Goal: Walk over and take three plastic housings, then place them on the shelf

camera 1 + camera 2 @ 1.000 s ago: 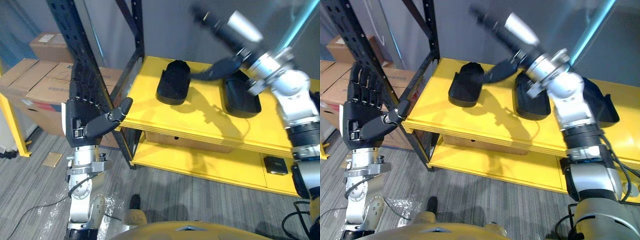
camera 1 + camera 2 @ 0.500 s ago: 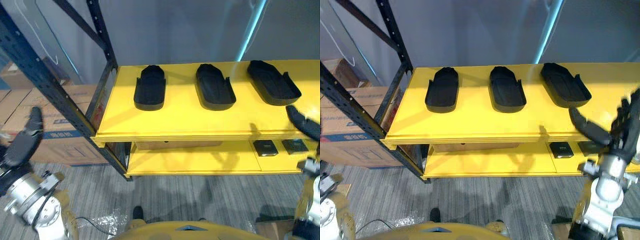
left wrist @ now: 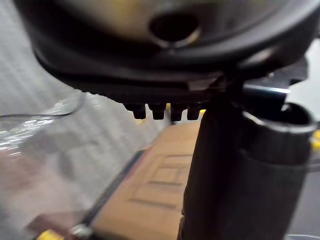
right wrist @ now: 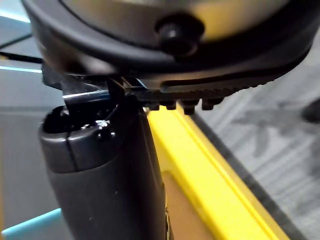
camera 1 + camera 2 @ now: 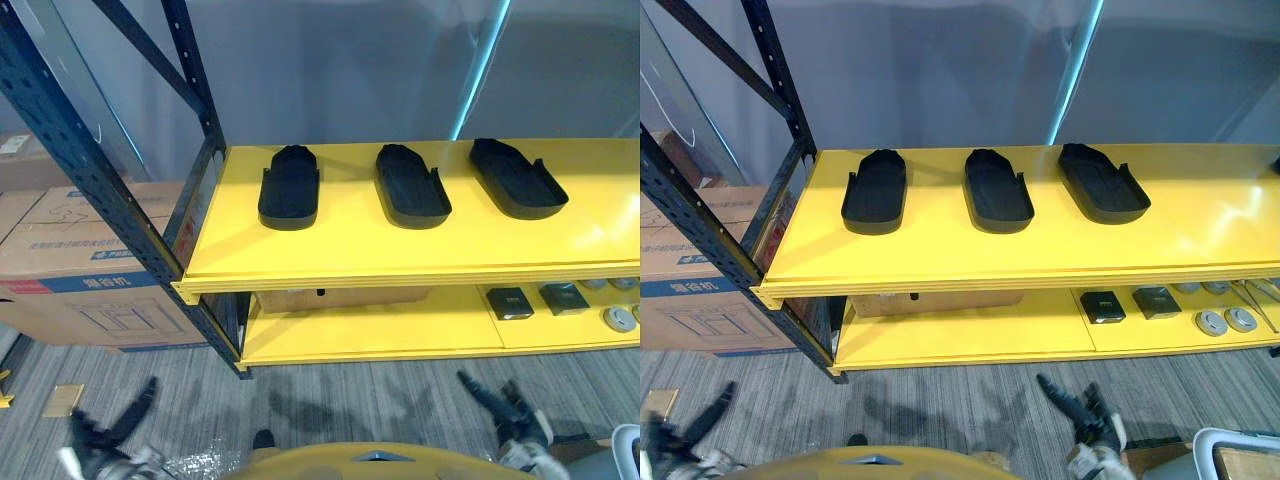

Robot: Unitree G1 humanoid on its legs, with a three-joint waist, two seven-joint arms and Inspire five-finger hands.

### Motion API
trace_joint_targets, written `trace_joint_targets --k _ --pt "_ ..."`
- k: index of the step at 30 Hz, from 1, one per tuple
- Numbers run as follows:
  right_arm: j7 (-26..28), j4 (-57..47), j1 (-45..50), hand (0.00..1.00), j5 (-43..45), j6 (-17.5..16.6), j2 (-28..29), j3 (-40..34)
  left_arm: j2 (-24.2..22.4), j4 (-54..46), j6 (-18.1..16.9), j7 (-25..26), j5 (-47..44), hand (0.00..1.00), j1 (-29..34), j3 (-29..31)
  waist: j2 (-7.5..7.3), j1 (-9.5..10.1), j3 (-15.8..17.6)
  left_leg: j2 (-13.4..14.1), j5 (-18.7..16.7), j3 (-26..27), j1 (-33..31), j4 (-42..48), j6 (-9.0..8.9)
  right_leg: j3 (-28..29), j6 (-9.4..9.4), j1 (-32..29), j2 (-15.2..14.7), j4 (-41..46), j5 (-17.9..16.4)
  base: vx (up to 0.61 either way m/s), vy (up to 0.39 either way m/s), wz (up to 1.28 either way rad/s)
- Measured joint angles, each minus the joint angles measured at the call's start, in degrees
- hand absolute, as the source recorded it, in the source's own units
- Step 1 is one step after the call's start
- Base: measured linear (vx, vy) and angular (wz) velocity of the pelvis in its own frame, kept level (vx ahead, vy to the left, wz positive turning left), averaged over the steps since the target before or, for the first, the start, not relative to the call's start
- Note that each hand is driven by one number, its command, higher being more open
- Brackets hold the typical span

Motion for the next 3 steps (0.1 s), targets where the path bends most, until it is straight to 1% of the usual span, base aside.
trace_joint_targets --k 2,3 --pt "0.1 1.73 -0.71 1.0 0.07 0.13 0.08 -0.17 0.06 3.81 2.8 -2.85 -0.37 1.0 -1.38 -1.6 0.09 0.16 0.97 -0.35 -0.28 0.05 0.98 -0.01 0.02 0.21 0.03 1.13 -0.28 -0.19 -0.02 0.05 0.013 0.0" --pt "0.03 1.79 -0.94 1.0 0.07 0.35 0.14 -0.2 0.11 4.61 3.34 -3.48 -0.32 1.0 -1.63 -2.22 0.14 0.16 1.25 -0.4 -0.43 0.11 1.39 -0.01 0.03 0.23 0.03 1.6 -0.33 -0.36 -0.02 0.03 0.005 -0.01"
